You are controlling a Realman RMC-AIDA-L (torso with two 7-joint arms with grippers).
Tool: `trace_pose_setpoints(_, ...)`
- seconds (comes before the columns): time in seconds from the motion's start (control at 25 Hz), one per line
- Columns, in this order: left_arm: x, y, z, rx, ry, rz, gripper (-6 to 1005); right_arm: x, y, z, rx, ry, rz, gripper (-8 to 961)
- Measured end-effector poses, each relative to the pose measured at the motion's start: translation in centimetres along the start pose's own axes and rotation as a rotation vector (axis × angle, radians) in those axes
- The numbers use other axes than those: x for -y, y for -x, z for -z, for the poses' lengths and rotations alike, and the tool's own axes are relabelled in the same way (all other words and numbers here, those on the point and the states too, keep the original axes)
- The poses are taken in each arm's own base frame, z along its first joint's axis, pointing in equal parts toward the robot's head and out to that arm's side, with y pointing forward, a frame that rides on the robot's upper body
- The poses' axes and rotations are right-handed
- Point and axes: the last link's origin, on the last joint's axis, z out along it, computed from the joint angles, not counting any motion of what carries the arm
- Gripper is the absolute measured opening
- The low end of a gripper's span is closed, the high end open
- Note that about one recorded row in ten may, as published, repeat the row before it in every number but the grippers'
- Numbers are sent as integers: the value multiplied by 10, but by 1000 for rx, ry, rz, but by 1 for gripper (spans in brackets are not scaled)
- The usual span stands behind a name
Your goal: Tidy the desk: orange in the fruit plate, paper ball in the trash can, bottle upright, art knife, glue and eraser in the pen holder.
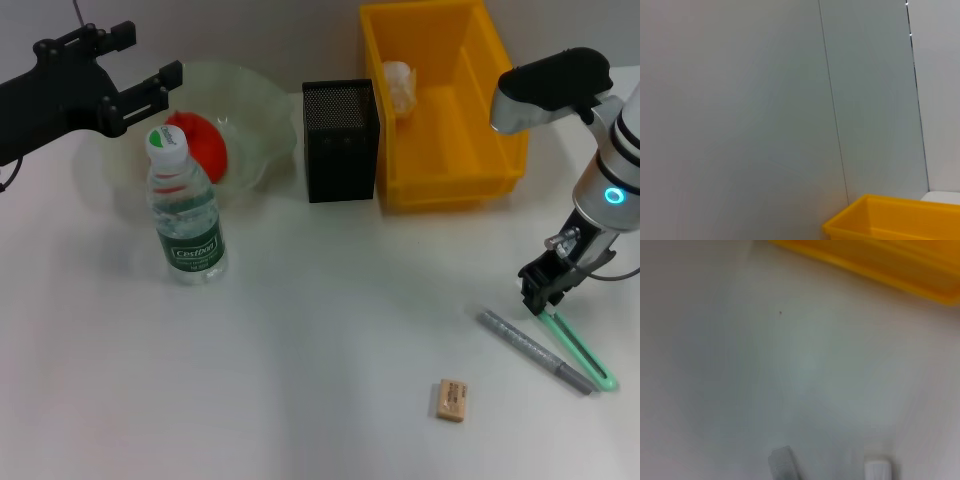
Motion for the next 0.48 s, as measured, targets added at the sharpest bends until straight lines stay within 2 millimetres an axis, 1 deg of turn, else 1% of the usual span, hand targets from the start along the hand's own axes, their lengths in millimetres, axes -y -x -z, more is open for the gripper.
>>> trace_pose_setpoints(0.12,0,-1,-1,-1,1,-2,686,-2,3,8,13,-2,9,164)
trace_pose_setpoints(0.16,0,-1,-1,-1,1,-2,686,-4,5,16,29,-5,20,164)
trace_pose_setpoints(0.2,0,-1,-1,-1,1,-2,686,-4,5,16,29,-5,20,164)
trace_pose_setpoints(0.32,0,-1,-1,-1,1,-8,686,-8,11,30,75,-17,37,165)
trace_pose_setpoints(0.36,1,-1,-1,-1,0,-11,686,-10,17,43,127,-29,53,165)
trace_pose_setpoints(0.4,1,-1,-1,-1,0,-11,686,-10,17,43,127,-29,53,165)
trace_pose_setpoints(0.48,1,-1,0,-1,-1,-12,686,-13,24,56,195,-45,72,165)
